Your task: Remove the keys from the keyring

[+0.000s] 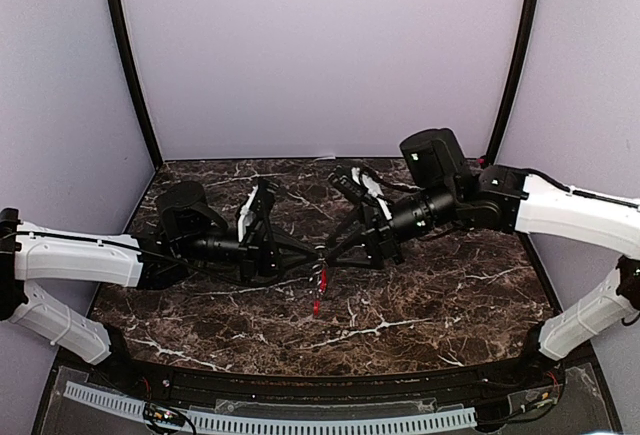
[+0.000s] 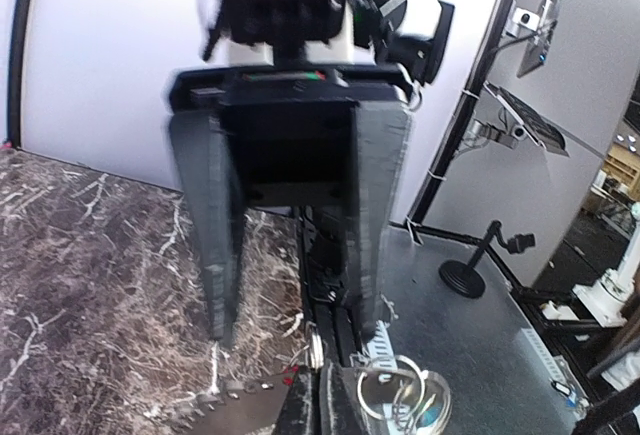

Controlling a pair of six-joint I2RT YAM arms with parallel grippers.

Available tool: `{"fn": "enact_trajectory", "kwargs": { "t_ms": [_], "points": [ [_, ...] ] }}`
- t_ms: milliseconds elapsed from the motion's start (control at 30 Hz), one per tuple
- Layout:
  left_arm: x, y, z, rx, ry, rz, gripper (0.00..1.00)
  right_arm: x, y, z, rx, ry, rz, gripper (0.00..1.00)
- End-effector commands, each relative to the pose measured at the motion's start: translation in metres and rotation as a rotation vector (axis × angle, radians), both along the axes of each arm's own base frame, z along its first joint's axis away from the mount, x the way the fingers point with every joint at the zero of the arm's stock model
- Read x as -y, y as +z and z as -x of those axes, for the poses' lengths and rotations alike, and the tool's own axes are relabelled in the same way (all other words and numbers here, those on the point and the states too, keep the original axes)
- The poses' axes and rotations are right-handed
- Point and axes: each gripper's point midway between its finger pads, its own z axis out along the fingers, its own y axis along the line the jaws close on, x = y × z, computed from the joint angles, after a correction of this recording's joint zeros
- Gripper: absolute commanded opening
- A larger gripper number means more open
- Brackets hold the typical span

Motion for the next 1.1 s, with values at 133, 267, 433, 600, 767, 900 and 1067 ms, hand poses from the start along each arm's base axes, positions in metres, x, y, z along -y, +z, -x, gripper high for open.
{"fn": "enact_trajectory", "kwargs": {
  "t_ms": [133,267,433,600,767,900,1067],
  "points": [
    [-0.021,0.046,-0.004,0.049,0.109,0.214,0.00,0.017,0.050,0.005,0.209,-0.053,-0.412,0.50],
    [-0.024,0.048,-0.008,0.051,0.137,0.234,0.00,0.024,0.056,-0.002,0.314,-0.138,-0.497,0.49],
    [-0.024,0.053,-0.007,0.057,0.138,0.244,0.00,0.021,0.056,-0.018,0.407,-0.245,-0.492,0.43],
    [-0.029,0.056,-0.012,0.057,0.182,0.252,0.00,0.006,0.054,-0.013,0.472,-0.261,-0.473,0.40],
    [-0.031,0.056,-0.015,0.051,0.207,0.257,0.00,-0.009,0.048,-0.014,0.505,-0.290,-0.424,0.36],
    [-0.031,0.056,-0.014,0.047,0.202,0.258,0.00,-0.017,0.046,-0.014,0.528,-0.315,-0.408,0.35],
    [-0.032,0.056,-0.014,0.048,0.204,0.260,0.00,-0.025,0.046,-0.016,0.561,-0.343,-0.392,0.30]
  ]
}}
